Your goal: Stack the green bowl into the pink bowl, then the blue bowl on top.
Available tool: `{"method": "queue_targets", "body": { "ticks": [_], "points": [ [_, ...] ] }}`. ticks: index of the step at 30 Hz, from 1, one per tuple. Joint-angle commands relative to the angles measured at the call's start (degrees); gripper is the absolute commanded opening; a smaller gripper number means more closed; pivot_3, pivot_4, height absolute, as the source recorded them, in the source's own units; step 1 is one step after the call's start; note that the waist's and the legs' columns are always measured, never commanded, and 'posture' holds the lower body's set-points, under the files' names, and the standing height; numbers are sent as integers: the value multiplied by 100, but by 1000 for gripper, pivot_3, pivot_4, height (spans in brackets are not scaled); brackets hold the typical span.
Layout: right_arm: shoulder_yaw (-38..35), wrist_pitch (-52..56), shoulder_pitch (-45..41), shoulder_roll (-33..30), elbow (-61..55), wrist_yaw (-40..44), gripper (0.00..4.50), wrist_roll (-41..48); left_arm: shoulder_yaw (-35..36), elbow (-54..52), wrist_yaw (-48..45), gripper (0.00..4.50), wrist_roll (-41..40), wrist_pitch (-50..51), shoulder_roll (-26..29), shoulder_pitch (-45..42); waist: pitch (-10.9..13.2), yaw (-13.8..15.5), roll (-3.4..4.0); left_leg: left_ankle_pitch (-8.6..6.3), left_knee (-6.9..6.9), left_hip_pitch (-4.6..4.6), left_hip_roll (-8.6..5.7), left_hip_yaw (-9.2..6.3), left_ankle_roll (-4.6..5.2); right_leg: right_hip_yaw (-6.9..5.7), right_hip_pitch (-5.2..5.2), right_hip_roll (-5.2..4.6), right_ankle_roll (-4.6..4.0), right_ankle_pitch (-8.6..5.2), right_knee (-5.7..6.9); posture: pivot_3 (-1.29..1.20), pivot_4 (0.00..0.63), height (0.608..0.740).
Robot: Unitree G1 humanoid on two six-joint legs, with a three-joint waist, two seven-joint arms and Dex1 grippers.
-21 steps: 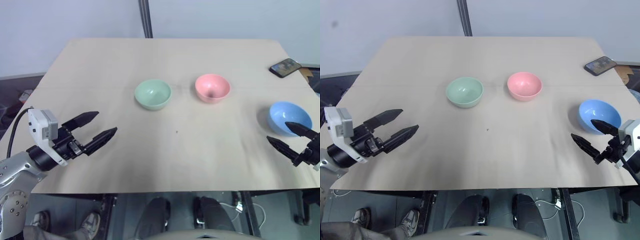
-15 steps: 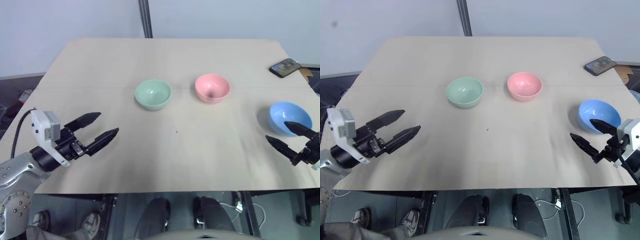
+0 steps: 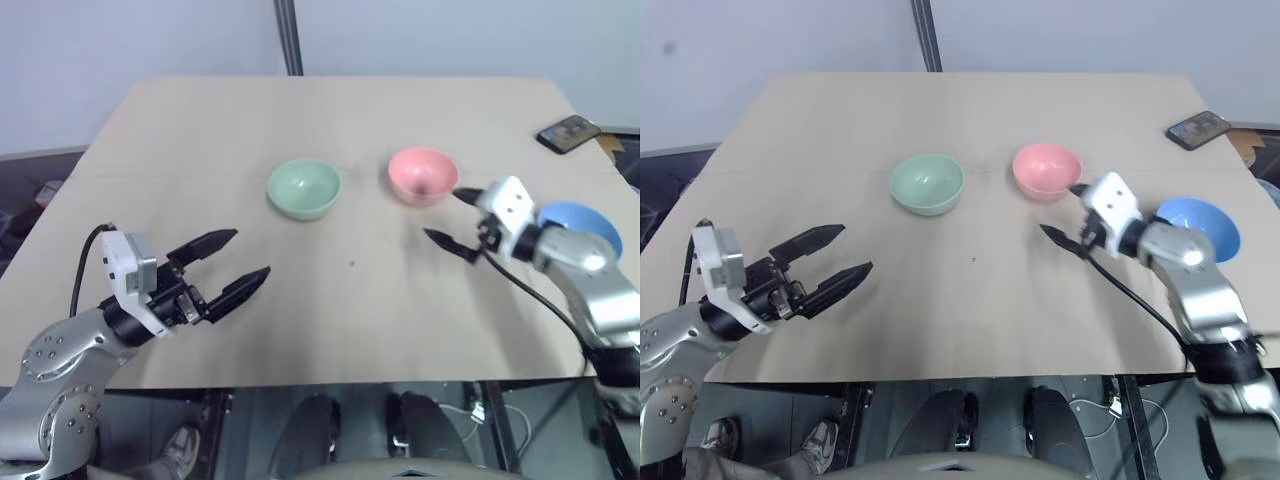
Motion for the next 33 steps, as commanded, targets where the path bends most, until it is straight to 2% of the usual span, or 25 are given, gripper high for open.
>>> {"method": "queue_targets", "body": {
  "ticks": [1,4,5,7,8,9,12,13,14,18,21,23,26,30,33],
  "points": [
    [289,-751,-634,173,1109,227,4500,-422,144,-374,-165,4472,16,-294,18,219,0,13,-1,0,0,-1,-2,-1,-1,-1,0,-1,5,3,0,0,150,740],
    [420,-1109,-1088,331,2032,343,4500,-628,238,-536,-134,4472,-39,-336,-12,424,0,-5,-1,-3,-1,-8,-9,-2,4,-2,-1,-8,18,11,-12,0,150,740],
    [433,-1243,-1193,365,2264,372,3992,-682,263,-588,-113,4500,-37,-347,-23,500,0,0,-1,-4,-1,-11,-9,-3,6,-2,-2,-9,18,11,-16,0,150,740],
    [407,-1386,-1390,440,2650,417,3312,-736,331,-692,-65,4500,-49,-374,-56,666,0,-16,0,-6,-2,-12,-10,-2,7,-2,-2,-11,18,12,-19,0,150,740],
    [390,-1455,-1474,469,2807,433,2722,-763,362,-736,-28,4500,-62,-383,-79,732,0,-19,0,-6,-5,-13,-11,-2,7,-2,-4,-13,18,12,-20,0,150,740],
    [381,-1526,-1541,490,2933,448,2409,-794,386,-773,3,4500,-72,-392,-98,787,0,-29,0,-6,-6,-13,-11,-2,7,-2,-5,-12,18,12,-20,0,150,740],
    [380,-1753,-1709,542,3262,454,1023,-905,405,-890,85,4500,-69,-420,-180,927,0,-48,0,-5,-10,-10,-8,-2,6,-2,-6,-12,18,12,-18,0,150,740],
    [385,-1843,-1759,563,3349,444,380,-946,393,-914,109,4500,-58,-430,-203,958,0,-49,0,-5,-11,-8,-8,-2,6,-2,-6,-12,18,12,-17,0,150,740],
    [383,-1911,-1786,576,3403,445,114,-975,387,-937,127,4500,-53,-441,-217,987,0,-51,0,-5,-11,-8,-8,-3,6,-2,-6,-12,18,12,-16,0,150,740],
    [335,-1992,-1722,549,2974,662,114,-910,368,-920,166,4500,-46,-479,-250,1050,0,-59,1,-5,-12,-7,-9,-3,6,-2,-6,-13,18,13,-13,0,150,740],
    [319,-1819,-1248,335,1772,1345,114,-477,328,-841,168,4500,-27,-490,-243,1017,1,-64,1,-5,-14,-8,-8,-3,6,-2,-7,-13,18,13,-13,0,150,740],
    [319,-1312,-796,150,785,1908,114,76,306,-805,184,4500,-28,-477,-237,988,0,-25,0,-6,-20,-9,-8,-6,7,-5,-7,-13,18,13,-16,0,150,740],
    [403,-292,-37,-353,-784,2273,114,521,326,-675,217,4500,-41,-440,-227,942,0,7,1,-18,-24,-13,-9,-10,27,-8,-7,-18,19,13,-23,0,150,740],
    [573,234,592,-651,-1680,2175,114,389,316,-491,277,4500,33,-396,-191,879,-1,-17,0,-24,-22,-9,-13,-11,35,-9,-4,-27,19,13,-22,0,150,740],
    [864,295,753,-690,-1689,2087,114,55,172,-385,431,4500,305,-386,-136,729,-1,-17,0,-20,-22,4,-10,-11,28,-8,0,-24,-1,1,-14,0,150,740]
  ]
}}
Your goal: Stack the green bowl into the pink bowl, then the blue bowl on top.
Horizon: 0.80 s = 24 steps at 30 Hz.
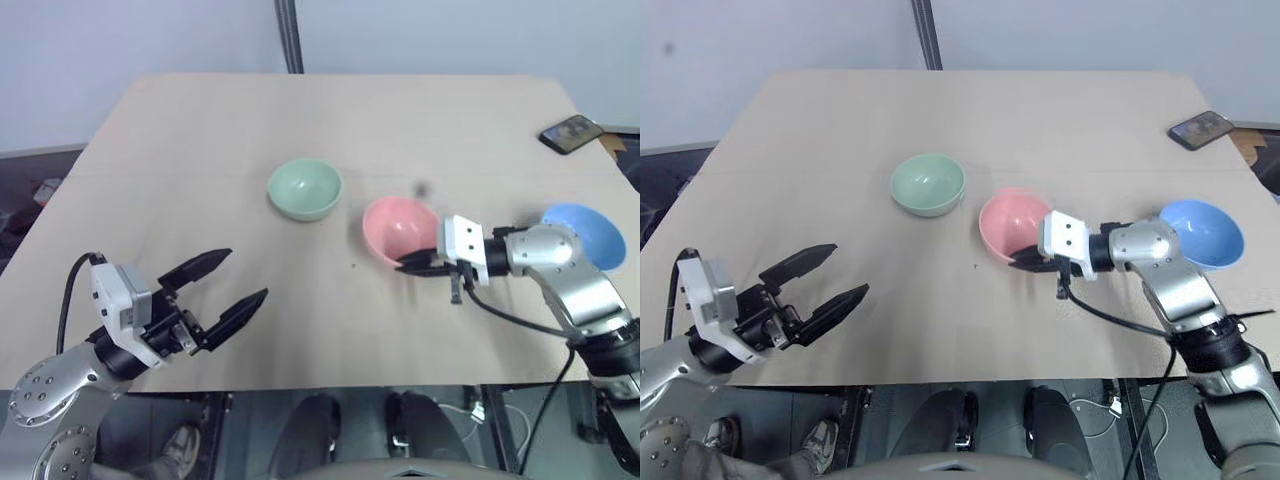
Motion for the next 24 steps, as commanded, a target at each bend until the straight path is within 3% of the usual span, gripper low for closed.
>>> {"method": "queue_targets", "body": {
  "ticks": [1,4,7,10,13,17,21,24],
  "points": [
    [243,63,41,33,-154,-173,114,-294,-92,83,211,4500,316,-33,106,-186,0,8,0,4,0,2,1,0,-5,0,0,2,-1,0,3,0,150,740],
    [271,174,-2,145,-115,-310,956,-347,-140,192,395,4500,401,65,163,-448,-1,14,-2,13,3,5,2,0,-17,0,2,5,-2,0,10,0,150,740],
    [118,393,-19,232,-241,-519,2498,-325,-219,289,576,4500,522,210,312,-776,-1,19,-2,15,9,4,1,-1,-18,0,2,7,-3,1,17,0,150,740],
    [-393,1115,-4,359,-774,-764,3858,277,-376,275,1087,4500,1007,460,554,-1226,-1,28,-2,15,10,0,0,-3,-18,-1,0,8,7,7,16,0,150,740],
    [-1044,1941,-69,515,-1460,-1062,3858,1138,-880,514,1525,4500,2112,785,1250,-1862,0,24,-4,15,9,-6,0,-10,-19,-5,-3,10,18,14,15,0,150,740],
    [-1342,2193,69,661,-1807,-1755,3858,1171,-2621,1620,929,4500,3509,537,2175,-3618,-5,56,-12,16,6,-5,-7,-30,-22,-25,3,11,18,14,16,0,150,740],
    [-1241,1834,402,643,-1672,-2151,3858,747,-4166,3258,450,4500,4633,173,1747,-5402,-4,31,-7,18,1,-12,-24,-22,-22,-18,-3,6,19,15,12,0,150,740],
    [-1291,1801,587,730,-1729,-2466,3858,663,-4988,4278,32,4500,5347,-550,1390,-6136,-4,12,-10,28,9,-33,-29,-19,-36,-19,-20,19,21,15,17,0,150,740]
  ]
}}
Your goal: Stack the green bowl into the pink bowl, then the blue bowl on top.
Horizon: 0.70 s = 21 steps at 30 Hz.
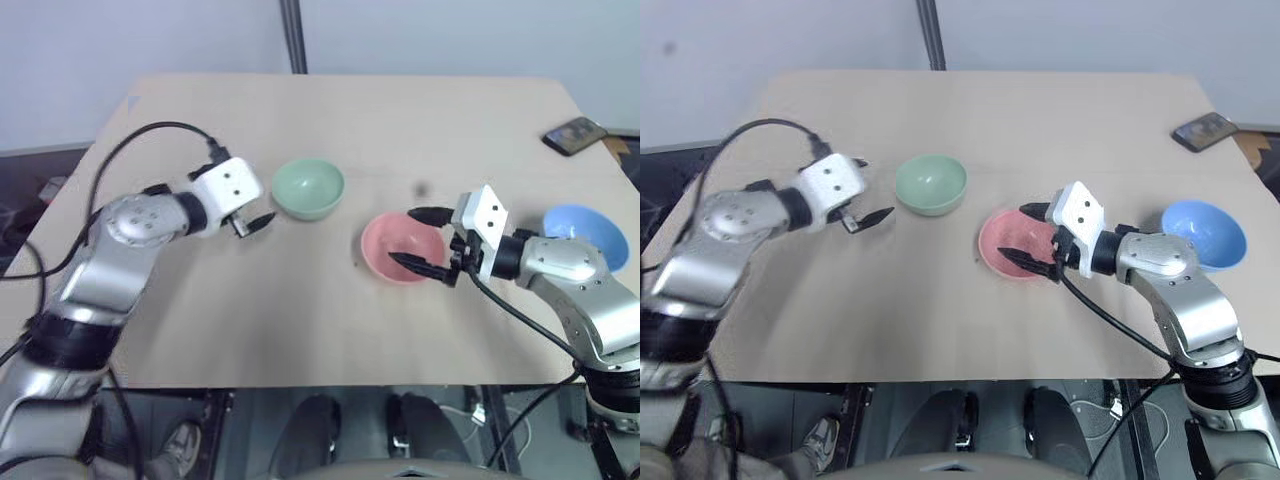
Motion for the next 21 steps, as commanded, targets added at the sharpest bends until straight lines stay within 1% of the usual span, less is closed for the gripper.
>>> {"method": "queue_targets", "body": {
  "ticks": [1,2,3,4,6,8,9,10,13,15,19,21],
  "points": [
    [-180,-178,148,73,-215,-345,3858,-65,-676,877,-405,4500,727,-888,-270,-533,0,-23,0,0,4,-15,2,3,0,3,-16,4,1,0,2,0,150,740],
    [-231,-182,216,75,-256,-416,3908,-59,-759,1100,-471,3966,797,-1086,-377,-660,0,-32,-2,1,7,-34,3,11,0,11,-36,5,2,0,8,0,150,740],
    [-262,-175,269,73,-302,-484,3908,-57,-802,1300,-518,3637,848,-1286,-464,-760,0,-41,-2,1,13,-57,5,18,0,16,-61,8,2,0,12,0,150,740],
    [-305,-164,331,57,-360,-542,3908,-47,-833,1465,-564,3206,901,-1493,-540,-851,1,-51,-3,1,17,-74,5,23,1,21,-83,6,3,0,25,0,150,740],
    [-387,-127,463,17,-483,-658,3908,-39,-832,1720,-633,2159,960,-1743,-668,-995,1,-54,-3,1,28,-98,6,27,0,25,-110,5,5,-2,39,0,150,740],
    [-505,-109,643,-33,-623,-754,3908,-28,-791,1908,-716,1029,996,-1958,-748,-1095,1,-40,-4,1,72,-152,7,22,0,22,-159,4,6,-2,74,0,150,740],
    [-546,-99,708,-46,-675,-804,3908,-18,-764,1970,-766,714,1004,-2065,-769,-1123,1,-37,-4,1,81,-149,4,24,1,24,-157,2,6,-2,82,0,150,740],
    [-581,-82,763,-58,-720,-859,3908,-24,-714,1967,-802,37,970,-2160,-790,-1139,1,-28,-4,1,87,-147,3,25,2,25,-155,1,8,-1,88,0,150,740],
    [-720,-46,932,-97,-844,-983,3908,-18,-490,1610,-1094,37,628,-2343,-810,-1120,1,-23,-5,-1,96,-142,3,24,10,24,-148,4,21,6,98,0,150,740],
    [-883,-50,1093,-138,-935,-1036,3908,20,-298,1113,-1449,37,192,-2473,-813,-1069,3,-9,-7,1,102,-143,3,23,27,23,-147,6,22,7,101,0,150,740],
    [-1389,-217,1851,-287,-1305,-906,3908,178,-69,154,-2218,37,-646,-2075,-862,-1161,2,7,-7,9,131,-146,4,8,15,15,-132,2,24,8,105,0,150,740],
    [-1622,-301,2284,-337,-1518,-805,3908,286,-81,-32,-2538,37,-901,-1928,-943,-1277,3,-7,-6,4,148,-144,4,7,23,14,-121,4,25,9,104,0,150,740]
  ]
}}
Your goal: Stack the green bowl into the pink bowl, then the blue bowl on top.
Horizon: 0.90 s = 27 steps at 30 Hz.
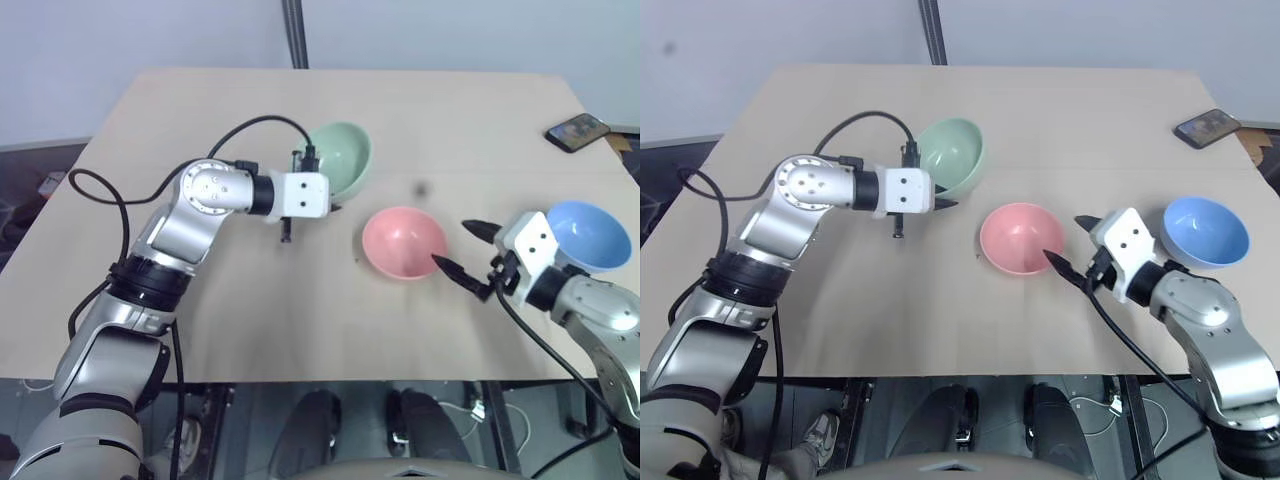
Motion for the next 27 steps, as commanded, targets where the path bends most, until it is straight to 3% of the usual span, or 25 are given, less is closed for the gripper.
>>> {"method": "queue_targets", "body": {
  "ticks": [1,8,12,16,22,25,27],
  "points": [
    [-572,-220,605,-75,-611,150,3908,266,142,-497,-596,37,-581,251,-114,-289,0,-8,1,-3,5,2,-1,0,4,0,6,3,2,1,0,0,150,740],
    [-1264,-502,1741,225,-1268,38,3908,562,-334,82,-1752,37,-939,-365,-972,-659,1,-7,0,-16,27,34,-2,1,36,2,50,23,24,12,-3,0,150,740],
    [-1236,-622,1847,273,-1341,-159,3908,429,-525,729,-2052,1440,-702,-1137,-1296,-775,1,-39,0,-14,26,112,3,22,43,20,114,30,51,2,-7,0,150,740],
    [-1154,-736,1716,278,-1109,-409,3908,136,-419,876,-1804,3237,-465,-1443,-1395,-774,0,-23,1,-13,27,121,8,21,43,22,121,34,53,3,-5,0,150,740],
    [-833,-606,1062,-12,-187,-691,3908,-487,289,-203,-1380,3237,-1006,524,-741,-155,0,-97,4,-15,25,115,10,26,46,31,117,26,34,16,-10,0,150,740],
    [-584,-384,486,-278,502,-761,3908,-770,981,-1031,-1022,3237,-2159,2424,-490,499,2,-144,7,-15,22,115,13,23,45,29,116,13,33,15,-12,0,150,740],
    [-429,-357,34,-415,1050,-914,3908,-1062,1510,-1508,-712,3237,-2721,2987,-417,1037,4,-137,6,-15,22,113,15,19,45,25,116,6,32,15,-13,0,150,740]
  ]
}}
